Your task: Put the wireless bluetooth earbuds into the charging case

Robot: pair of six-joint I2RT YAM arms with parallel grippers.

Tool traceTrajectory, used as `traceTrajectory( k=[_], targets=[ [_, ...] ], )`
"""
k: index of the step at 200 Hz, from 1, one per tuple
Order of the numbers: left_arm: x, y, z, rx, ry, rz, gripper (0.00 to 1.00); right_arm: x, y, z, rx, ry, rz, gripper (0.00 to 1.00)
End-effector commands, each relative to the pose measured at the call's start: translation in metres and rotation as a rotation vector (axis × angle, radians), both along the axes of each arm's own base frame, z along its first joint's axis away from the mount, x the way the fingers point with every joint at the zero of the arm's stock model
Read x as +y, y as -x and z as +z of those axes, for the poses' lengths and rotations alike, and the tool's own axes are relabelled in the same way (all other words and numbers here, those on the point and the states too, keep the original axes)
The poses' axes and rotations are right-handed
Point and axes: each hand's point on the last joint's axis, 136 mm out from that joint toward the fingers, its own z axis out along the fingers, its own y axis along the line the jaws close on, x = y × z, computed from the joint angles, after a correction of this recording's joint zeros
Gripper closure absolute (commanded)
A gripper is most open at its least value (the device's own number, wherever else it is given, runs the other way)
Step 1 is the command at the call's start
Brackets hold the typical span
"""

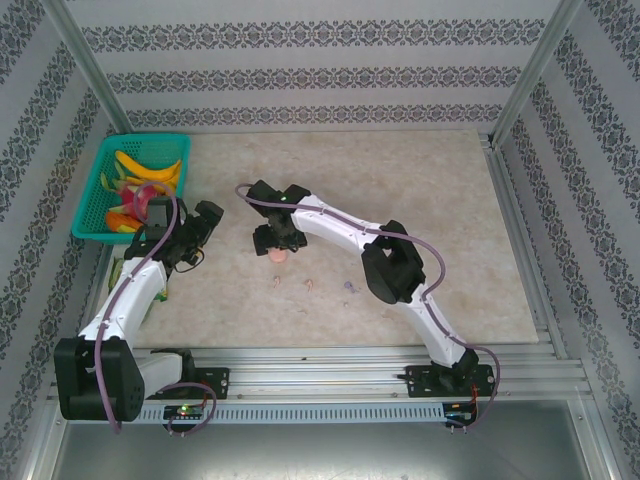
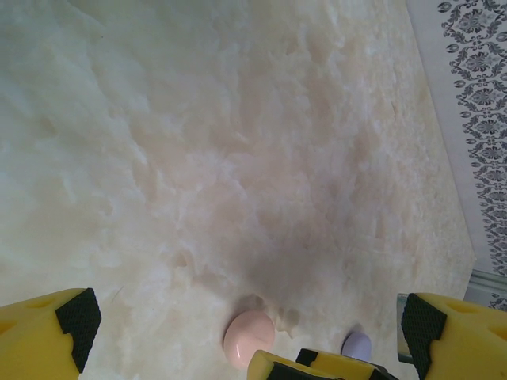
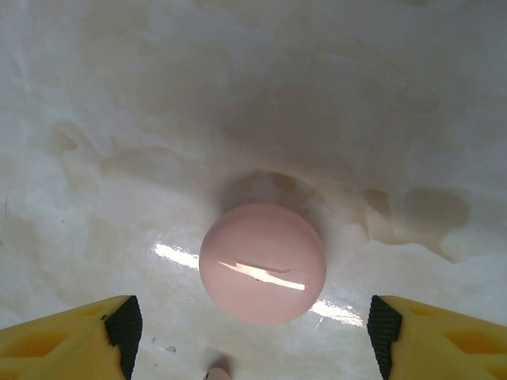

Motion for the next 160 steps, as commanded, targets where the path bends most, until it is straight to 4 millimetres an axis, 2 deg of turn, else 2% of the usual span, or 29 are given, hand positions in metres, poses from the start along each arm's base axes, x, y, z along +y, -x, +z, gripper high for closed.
traceTrajectory(
  k=[1,73,160],
  targets=[
    [0.002,0.000,0.000,0.002,0.022,0.014,0.00,-0.002,0.006,-0.007,0.007,0.059,0.008,0.23],
    [0.005,0.004,-0.005,0.002,0.034,0.038,0.00,-0.003,-0.003,-0.021,-0.046,0.117,-0.111,0.26],
    [0.006,0.009,-0.010,0.003,0.040,0.048,0.00,0.001,-0.002,-0.041,-0.067,0.163,-0.172,0.30]
  ],
)
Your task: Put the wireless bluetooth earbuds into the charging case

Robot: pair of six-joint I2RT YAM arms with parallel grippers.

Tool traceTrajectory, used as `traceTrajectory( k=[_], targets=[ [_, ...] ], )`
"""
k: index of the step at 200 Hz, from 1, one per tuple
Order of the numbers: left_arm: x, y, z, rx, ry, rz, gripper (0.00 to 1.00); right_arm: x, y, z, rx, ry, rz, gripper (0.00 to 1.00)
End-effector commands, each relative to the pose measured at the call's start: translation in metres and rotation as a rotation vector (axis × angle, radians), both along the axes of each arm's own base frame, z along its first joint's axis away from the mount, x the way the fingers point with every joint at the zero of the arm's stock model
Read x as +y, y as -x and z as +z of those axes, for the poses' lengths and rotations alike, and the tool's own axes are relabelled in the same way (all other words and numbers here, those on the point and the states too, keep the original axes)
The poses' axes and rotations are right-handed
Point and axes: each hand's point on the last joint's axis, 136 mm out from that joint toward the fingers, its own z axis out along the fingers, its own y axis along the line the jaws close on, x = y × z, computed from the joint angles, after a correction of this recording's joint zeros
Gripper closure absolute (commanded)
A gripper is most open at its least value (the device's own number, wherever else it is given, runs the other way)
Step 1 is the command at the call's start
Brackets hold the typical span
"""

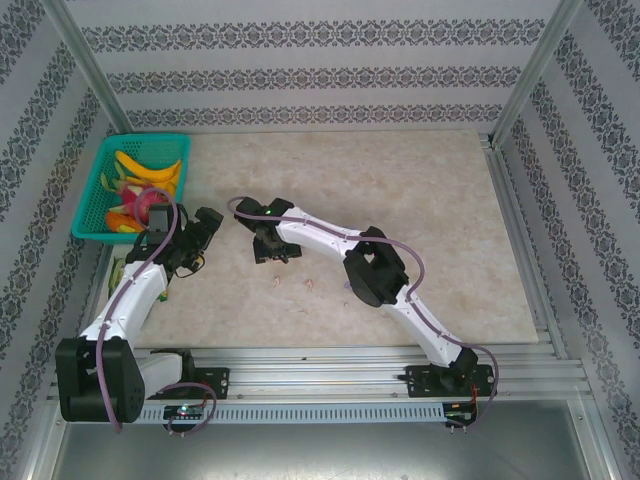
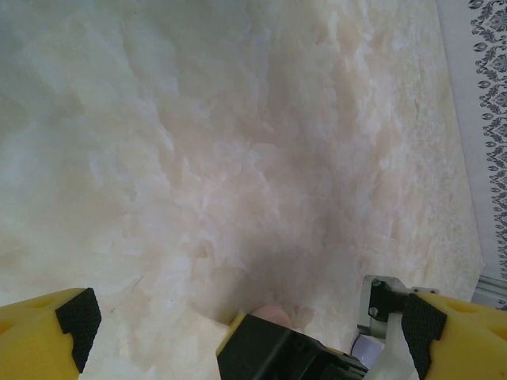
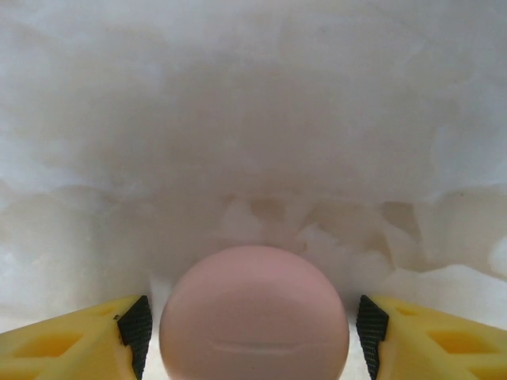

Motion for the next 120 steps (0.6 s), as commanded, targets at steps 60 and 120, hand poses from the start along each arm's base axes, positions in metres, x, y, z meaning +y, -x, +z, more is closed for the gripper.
traceTrajectory(
  k=[60,120],
  targets=[
    [0.005,0.002,0.006,-0.033,0.015,0.025,0.00,-0.002,-0.001,-0.007,-0.028,0.044,-0.040,0.32],
    [0.006,0.003,0.006,-0.031,0.012,0.025,0.00,-0.001,0.001,-0.013,-0.013,0.041,-0.040,0.35]
  ],
)
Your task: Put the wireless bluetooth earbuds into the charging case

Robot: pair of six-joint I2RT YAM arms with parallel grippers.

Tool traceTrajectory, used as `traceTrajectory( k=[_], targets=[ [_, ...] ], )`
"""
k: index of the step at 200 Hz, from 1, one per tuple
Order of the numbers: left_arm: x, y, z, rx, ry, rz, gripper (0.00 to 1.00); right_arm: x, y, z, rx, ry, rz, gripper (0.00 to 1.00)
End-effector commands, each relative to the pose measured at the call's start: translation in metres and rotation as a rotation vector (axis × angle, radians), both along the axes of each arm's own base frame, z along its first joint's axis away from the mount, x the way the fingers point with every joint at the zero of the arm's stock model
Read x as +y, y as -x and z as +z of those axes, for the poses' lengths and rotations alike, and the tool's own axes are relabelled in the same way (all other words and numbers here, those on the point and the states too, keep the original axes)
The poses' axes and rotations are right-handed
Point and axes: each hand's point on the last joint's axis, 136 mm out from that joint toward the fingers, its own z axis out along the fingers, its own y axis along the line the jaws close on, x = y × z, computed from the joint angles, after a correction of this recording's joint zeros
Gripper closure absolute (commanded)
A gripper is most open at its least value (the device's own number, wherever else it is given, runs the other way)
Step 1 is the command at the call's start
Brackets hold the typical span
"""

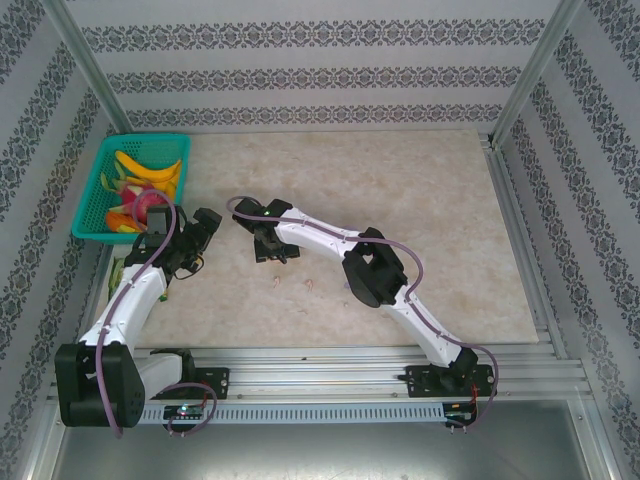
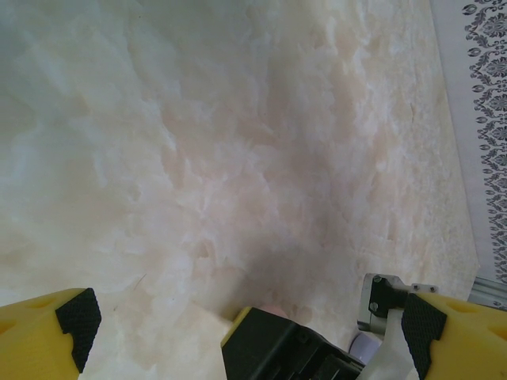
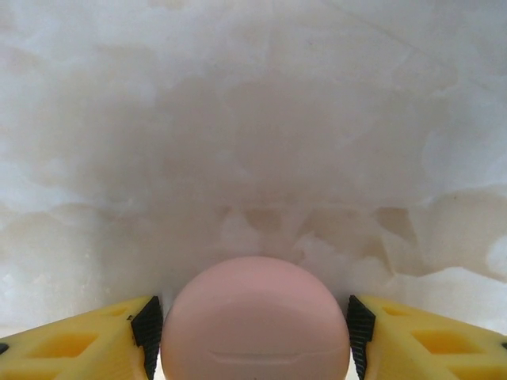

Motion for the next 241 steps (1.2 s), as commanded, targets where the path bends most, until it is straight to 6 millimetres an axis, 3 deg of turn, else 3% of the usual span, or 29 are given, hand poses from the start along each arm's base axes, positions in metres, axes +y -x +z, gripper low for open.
traceTrajectory(
  k=[1,79,117,186,241],
  targets=[
    [0.004,0.001,0.004,-0.021,0.011,0.017,0.00,-0.001,0.004,-0.013,0.005,0.037,-0.008,0.36],
    [0.004,0.000,0.003,-0.018,0.007,0.012,0.00,-0.001,0.007,-0.010,-0.001,0.027,-0.013,0.43],
    [0.002,-0.002,0.002,-0.018,0.003,-0.013,0.00,-0.002,0.003,0.005,-0.034,-0.009,-0.042,0.45],
    [-0.013,-0.013,0.006,-0.079,-0.004,-0.144,0.00,-0.028,-0.026,0.038,-0.095,-0.129,-0.161,0.47],
    [-0.051,-0.023,0.003,-0.233,0.054,-0.312,0.00,-0.047,-0.055,0.051,-0.092,-0.248,-0.267,0.47]
  ],
)
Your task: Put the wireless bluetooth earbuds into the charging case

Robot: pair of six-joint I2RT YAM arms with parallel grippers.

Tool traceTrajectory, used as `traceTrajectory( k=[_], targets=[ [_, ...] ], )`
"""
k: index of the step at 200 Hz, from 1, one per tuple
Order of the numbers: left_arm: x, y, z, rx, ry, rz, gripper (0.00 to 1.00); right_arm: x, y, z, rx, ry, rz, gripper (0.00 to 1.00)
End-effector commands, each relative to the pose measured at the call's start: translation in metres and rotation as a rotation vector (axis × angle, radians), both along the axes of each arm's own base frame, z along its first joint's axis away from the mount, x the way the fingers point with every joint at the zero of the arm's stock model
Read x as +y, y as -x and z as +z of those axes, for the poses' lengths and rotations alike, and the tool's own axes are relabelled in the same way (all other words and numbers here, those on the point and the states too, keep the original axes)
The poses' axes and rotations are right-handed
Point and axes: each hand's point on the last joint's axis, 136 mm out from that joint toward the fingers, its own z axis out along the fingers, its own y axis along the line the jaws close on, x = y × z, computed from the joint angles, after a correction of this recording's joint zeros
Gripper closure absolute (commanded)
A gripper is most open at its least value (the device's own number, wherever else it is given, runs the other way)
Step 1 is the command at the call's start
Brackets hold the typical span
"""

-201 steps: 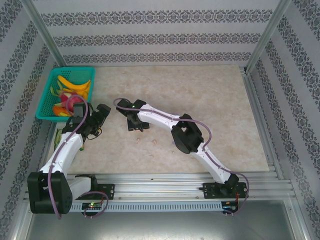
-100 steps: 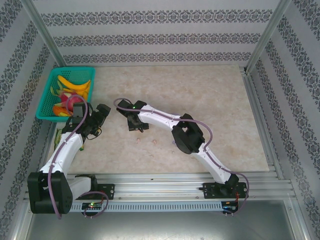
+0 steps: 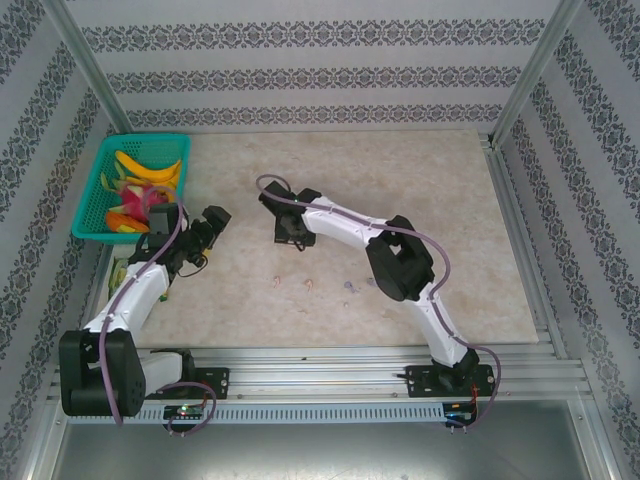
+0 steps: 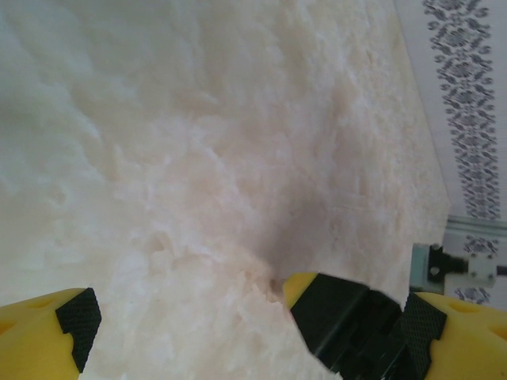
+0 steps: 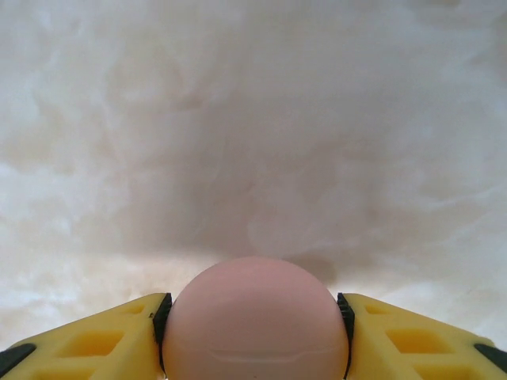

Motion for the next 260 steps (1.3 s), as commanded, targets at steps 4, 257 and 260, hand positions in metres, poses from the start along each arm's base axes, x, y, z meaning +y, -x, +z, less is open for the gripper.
traceTrajectory(
  k=[4,257,260],
  targets=[
    [-0.027,-0.008,0.005,-0.144,0.023,-0.132,0.00,-0.001,-0.016,0.025,-0.028,-0.109,-0.055,0.47],
    [-0.134,-0.046,-0.029,-0.442,-0.172,-0.435,0.30,0.032,-0.042,0.069,0.092,-0.758,-0.337,0.47],
    [-0.134,-0.047,-0.029,-0.442,-0.172,-0.433,0.30,0.032,-0.042,0.069,0.093,-0.759,-0.338,0.47]
  ],
)
